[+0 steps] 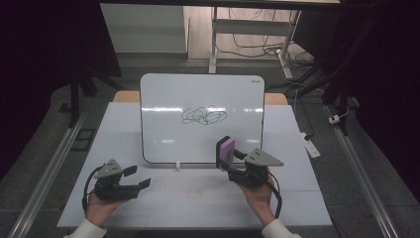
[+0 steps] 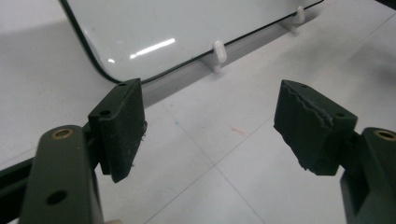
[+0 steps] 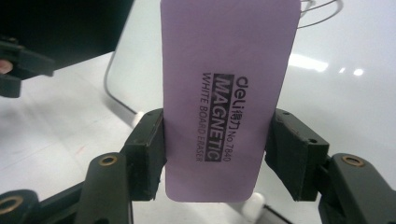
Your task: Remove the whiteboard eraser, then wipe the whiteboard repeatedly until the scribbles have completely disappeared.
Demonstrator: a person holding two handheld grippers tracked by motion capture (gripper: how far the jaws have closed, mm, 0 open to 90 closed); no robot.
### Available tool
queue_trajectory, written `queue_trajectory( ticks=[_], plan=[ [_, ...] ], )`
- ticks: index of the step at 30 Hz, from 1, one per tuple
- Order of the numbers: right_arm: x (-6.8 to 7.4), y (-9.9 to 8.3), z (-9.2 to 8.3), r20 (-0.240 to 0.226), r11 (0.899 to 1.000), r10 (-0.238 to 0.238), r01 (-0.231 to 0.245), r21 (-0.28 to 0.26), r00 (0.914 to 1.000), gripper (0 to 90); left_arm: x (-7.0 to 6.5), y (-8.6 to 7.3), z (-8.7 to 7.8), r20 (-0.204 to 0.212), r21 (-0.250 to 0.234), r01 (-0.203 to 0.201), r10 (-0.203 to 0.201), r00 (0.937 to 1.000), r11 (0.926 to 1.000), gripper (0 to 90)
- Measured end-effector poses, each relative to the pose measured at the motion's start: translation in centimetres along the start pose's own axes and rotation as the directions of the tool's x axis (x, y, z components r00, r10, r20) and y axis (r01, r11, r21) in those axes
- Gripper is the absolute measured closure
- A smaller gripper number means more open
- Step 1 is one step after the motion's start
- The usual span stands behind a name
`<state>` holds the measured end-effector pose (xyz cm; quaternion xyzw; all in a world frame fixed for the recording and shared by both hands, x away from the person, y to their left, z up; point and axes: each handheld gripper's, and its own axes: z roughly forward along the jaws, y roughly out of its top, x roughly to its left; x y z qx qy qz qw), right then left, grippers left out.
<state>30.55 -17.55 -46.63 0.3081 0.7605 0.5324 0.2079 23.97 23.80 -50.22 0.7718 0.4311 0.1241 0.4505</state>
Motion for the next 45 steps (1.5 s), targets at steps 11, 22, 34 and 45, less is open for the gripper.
queue_trajectory(
  ticks=[11,22,34,45],
  plan=[
    [-3.0,3.1,1.6,0.11,0.999,0.044,-0.041,-0.028,0.993,40.2,0.1,-0.3,0.3,0.0,0.01,0.008,-0.008,1.0,0.9999,25.4],
    [-4.8,7.3,4.2,0.219,0.998,0.056,-0.057,-0.004,0.974,40.2,0.3,-0.4,0.2,-0.002,0.002,0.012,-0.012,0.9999,0.9999,25.4],
    [-2.9,8.6,8.0,0.278,0.996,0.041,-0.062,0.068,0.9598,40.9,0.3,-0.5,0.2,-0.01,-0.002,0.015,-0.015,0.9998,0.9999,25.5],
    [-1.0,8.7,9.3,0.24,0.996,0.007,-0.028,0.086,0.9708,40.9,0.4,-0.5,0.2,-0.006,-0.005,0.012,-0.013,0.9999,0.9999,25.5]
  ],
)
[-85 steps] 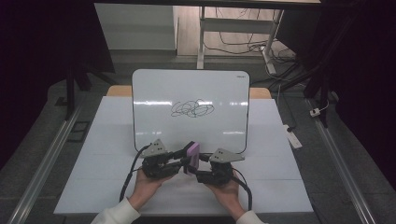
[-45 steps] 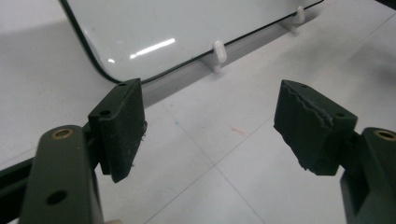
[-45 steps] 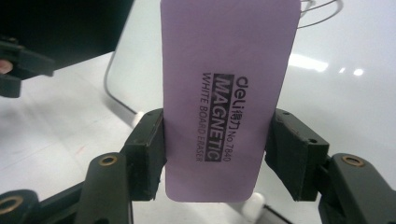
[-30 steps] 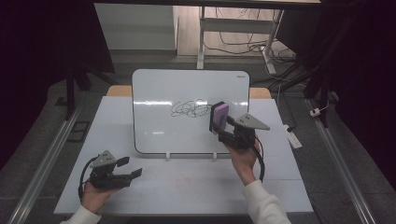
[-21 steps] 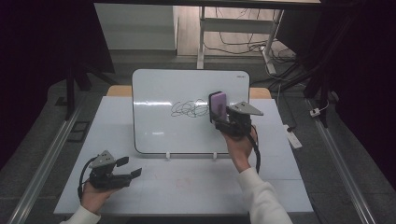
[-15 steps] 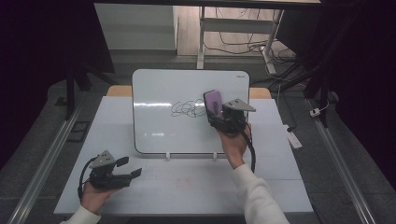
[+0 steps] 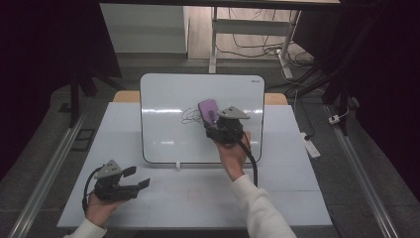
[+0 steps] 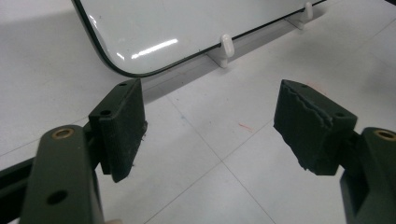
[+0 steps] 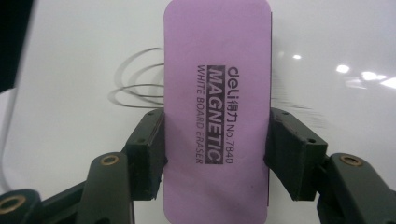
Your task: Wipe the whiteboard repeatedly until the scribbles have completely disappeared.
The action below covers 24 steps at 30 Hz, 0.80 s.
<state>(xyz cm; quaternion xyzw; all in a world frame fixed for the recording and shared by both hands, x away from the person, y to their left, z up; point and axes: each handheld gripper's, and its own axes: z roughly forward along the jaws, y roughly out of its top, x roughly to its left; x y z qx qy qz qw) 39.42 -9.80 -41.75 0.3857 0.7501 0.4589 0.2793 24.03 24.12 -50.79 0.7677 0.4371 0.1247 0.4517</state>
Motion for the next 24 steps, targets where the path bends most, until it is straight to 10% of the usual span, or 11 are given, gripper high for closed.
queue_trajectory(
  ticks=[7,18,24],
  plan=[
    [-3.5,0.1,-1.5,0.08,0.997,0.074,-0.072,-0.031,0.9941,40.9,0.0,0.0,0.0,-0.003,0.0,0.001,-0.001,1.0,1.0,25.5],
    [4.6,0.6,2.4,-0.045,0.999,-0.034,0.034,-0.001,0.9984,40.9,0.2,-0.1,-0.2,0.0,-0.006,0.005,-0.005,1.0,1.0,25.5],
    [1.9,0.9,1.3,0.002,1.0,0.011,-0.011,-0.014,0.9999,40.9,0.2,-0.1,-0.2,0.003,-0.005,0.003,-0.003,1.0,1.0,25.6]
  ],
)
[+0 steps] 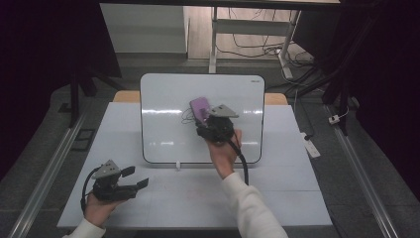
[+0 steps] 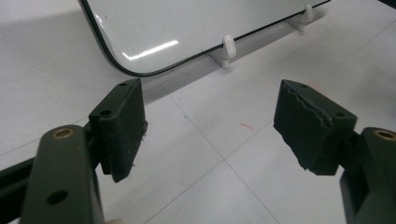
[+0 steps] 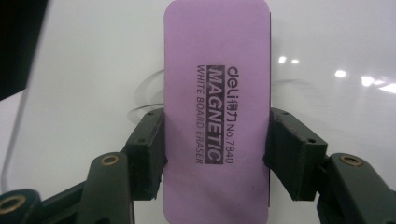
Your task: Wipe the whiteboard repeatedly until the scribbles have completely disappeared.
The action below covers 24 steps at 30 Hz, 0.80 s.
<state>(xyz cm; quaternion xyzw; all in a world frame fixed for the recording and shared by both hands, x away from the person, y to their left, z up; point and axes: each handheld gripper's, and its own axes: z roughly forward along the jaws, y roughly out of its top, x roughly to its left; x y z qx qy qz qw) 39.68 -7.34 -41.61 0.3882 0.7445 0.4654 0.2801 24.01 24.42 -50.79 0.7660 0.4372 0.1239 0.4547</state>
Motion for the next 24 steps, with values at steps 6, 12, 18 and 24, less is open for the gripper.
queue_trajectory(
  ticks=[6,12,18,24],
  plan=[
    [-4.3,0.2,-1.7,0.092,0.998,0.056,-0.052,-0.042,0.9942,40.8,0.0,0.0,0.0,-0.002,-0.002,0.005,-0.005,1.0,1.0,25.6],
    [-4.7,0.2,-1.8,0.122,0.998,0.054,-0.048,-0.05,0.991,40.9,0.0,0.0,0.0,-0.004,-0.001,0.004,-0.005,1.0,1.0,25.6],
    [-1.7,0.5,-0.4,0.048,0.999,0.021,-0.019,-0.035,0.9986,40.9,0.0,0.0,0.0,-0.004,-0.002,0.005,-0.005,1.0,1.0,25.6],
    [2.5,-0.6,1.3,-0.074,1.0,-0.003,0.002,-0.02,0.9973,40.9,0.0,0.0,0.0,-0.006,-0.003,0.005,-0.005,1.0,1.0,25.6]
  ],
)
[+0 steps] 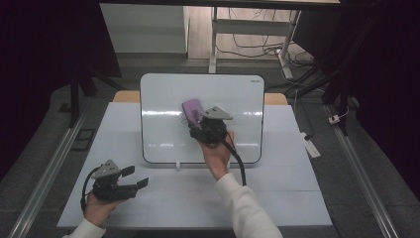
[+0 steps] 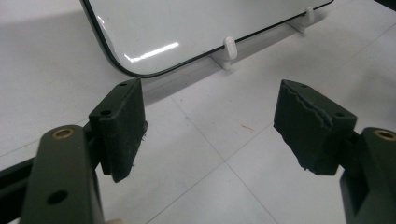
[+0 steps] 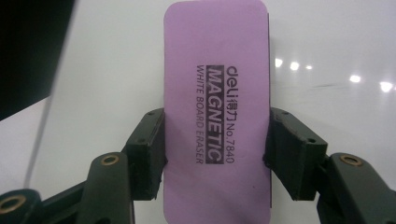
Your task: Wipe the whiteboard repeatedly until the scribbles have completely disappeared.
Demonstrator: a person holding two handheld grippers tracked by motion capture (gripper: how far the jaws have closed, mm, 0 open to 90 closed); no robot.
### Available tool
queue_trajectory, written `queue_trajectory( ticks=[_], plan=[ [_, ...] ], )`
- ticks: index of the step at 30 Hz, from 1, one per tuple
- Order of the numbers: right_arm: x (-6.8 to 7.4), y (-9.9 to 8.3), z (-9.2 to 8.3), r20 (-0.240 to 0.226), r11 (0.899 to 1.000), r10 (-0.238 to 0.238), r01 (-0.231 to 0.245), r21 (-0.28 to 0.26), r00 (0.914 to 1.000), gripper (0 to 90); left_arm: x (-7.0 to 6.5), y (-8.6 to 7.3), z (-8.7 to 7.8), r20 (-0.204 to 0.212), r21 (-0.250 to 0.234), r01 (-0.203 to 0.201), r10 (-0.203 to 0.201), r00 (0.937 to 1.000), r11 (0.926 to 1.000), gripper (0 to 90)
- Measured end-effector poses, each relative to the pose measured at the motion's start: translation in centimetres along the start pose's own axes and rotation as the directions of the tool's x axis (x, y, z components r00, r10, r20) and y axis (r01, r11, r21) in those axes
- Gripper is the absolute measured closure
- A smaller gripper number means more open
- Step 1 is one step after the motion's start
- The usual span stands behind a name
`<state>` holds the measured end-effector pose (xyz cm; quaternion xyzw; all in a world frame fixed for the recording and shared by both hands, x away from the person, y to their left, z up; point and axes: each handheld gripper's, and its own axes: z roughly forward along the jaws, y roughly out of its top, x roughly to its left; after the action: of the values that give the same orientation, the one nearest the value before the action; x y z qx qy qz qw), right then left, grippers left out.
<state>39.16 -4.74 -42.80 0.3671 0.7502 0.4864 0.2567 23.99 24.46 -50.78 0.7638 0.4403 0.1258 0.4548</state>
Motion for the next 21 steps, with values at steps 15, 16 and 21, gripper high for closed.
queue_trajectory(
  ticks=[15,16,21],
  plan=[
    [-5.0,0.1,-2.7,0.076,0.997,0.068,-0.064,-0.052,0.9948,40.9,0.0,0.0,0.0,0.0,0.001,-0.003,0.003,1.0,1.0,25.6],
    [-5.7,0.1,-3.1,0.088,0.995,0.082,-0.077,-0.062,0.9927,40.8,0.0,0.0,0.0,-0.002,0.0,-0.002,0.002,1.0,1.0,25.6],
    [-7.3,0.1,-3.9,0.113,0.991,0.111,-0.101,-0.088,0.9874,40.8,0.0,0.0,0.0,-0.004,0.0,0.0,0.0,1.0,1.0,25.6]
  ],
)
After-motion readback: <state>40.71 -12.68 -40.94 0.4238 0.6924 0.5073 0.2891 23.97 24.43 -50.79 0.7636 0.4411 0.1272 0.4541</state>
